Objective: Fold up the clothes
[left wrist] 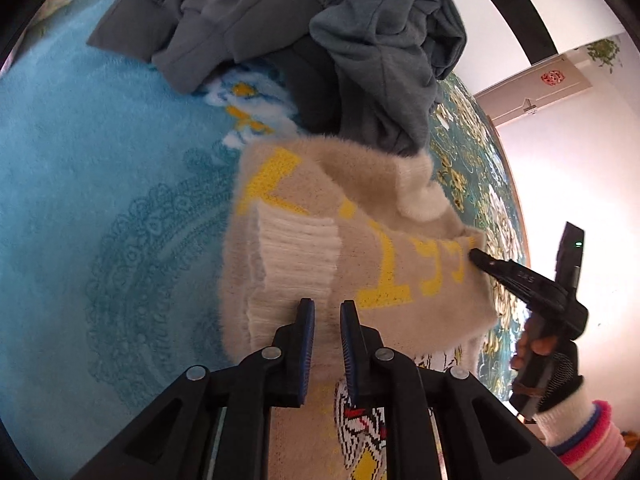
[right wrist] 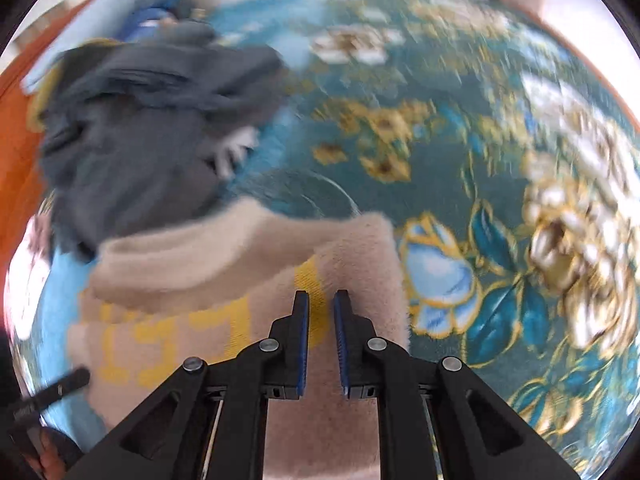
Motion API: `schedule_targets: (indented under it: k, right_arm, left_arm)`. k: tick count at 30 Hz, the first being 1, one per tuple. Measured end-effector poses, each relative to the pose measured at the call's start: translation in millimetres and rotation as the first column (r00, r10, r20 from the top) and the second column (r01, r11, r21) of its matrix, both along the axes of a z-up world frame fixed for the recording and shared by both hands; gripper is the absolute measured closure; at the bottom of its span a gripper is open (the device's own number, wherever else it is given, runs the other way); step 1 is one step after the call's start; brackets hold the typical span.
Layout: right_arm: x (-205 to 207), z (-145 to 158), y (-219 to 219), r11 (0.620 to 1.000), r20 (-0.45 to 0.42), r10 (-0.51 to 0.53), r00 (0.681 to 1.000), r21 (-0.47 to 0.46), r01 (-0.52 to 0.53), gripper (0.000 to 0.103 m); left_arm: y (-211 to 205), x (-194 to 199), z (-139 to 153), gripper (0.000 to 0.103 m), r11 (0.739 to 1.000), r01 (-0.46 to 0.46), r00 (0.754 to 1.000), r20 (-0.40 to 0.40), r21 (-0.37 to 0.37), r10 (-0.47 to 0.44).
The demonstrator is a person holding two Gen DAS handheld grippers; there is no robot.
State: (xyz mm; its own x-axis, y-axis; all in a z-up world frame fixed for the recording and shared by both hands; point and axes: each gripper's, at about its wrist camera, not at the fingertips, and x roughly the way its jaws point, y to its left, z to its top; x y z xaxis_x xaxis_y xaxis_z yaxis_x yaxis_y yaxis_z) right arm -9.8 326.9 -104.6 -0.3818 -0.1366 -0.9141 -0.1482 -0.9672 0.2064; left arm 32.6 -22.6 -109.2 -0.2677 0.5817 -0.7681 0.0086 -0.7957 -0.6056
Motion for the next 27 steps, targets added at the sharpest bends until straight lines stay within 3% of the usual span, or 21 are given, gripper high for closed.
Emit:
schedule_targets:
  k: [4, 7, 11, 18, 20, 23, 27]
  right_arm:
    - [-3.6, -3.3, 5.6, 0.998, 0.009, -0.042, 0.999, -0.036, 0.042, 0.091]
    - [1.0, 11.8, 1.2, 0.998, 0.012, -0.047, 0.999, -0.041, 0.048, 0.091]
    - [44.6, 32.3, 0.2, 0.99, -0.048, -0.09, 0.995, -0.117, 0.084, 0.086]
    - [110.0, 11.1, -14.8, 0.987, 0.067, -0.117, 0.991, -0.102, 0.123, 0.084]
    - [114.2, 2.1, -12.1, 0.98, 0.12, -0.153, 0.981, -0.108, 0.166, 0.084]
    - [120.0, -6.3, -2.6, 0.96, 0.185, -0.212, 0.96, -0.144, 0.239, 0.084]
    - [126.1, 7.7, 8.3, 0.971, 0.171, -0.178, 0.969, -0.126, 0.201, 0.084]
  left_arm:
    - [0.2, -1.1, -3.8, 0.087, 0.999, -0.005, 1.0, 0.003, 0.035, 0.005]
    - [-0.8, 6.1, 6.4, 0.087, 0.999, -0.004, 1.0, -0.022, 0.053, 0.005]
    - [-0.7, 19.5, 21.4, 0.082, 0.999, 0.0, 0.998, -0.062, 0.036, 0.002]
    - [-16.8, 48.3, 27.5, 0.078, 0.997, -0.072, 0.997, 0.01, -0.02, 0.072]
    - [-25.0, 59.7, 32.4, 0.072, 0.996, -0.087, 0.996, 0.028, -0.019, 0.088]
    - [-33.0, 73.8, 41.1, 0.056, 0.996, -0.093, 0.995, 0.036, -0.019, 0.093]
    - [-38.3, 80.5, 36.4, 0.049, 0.994, -0.075, 0.993, 0.089, -0.079, 0.082]
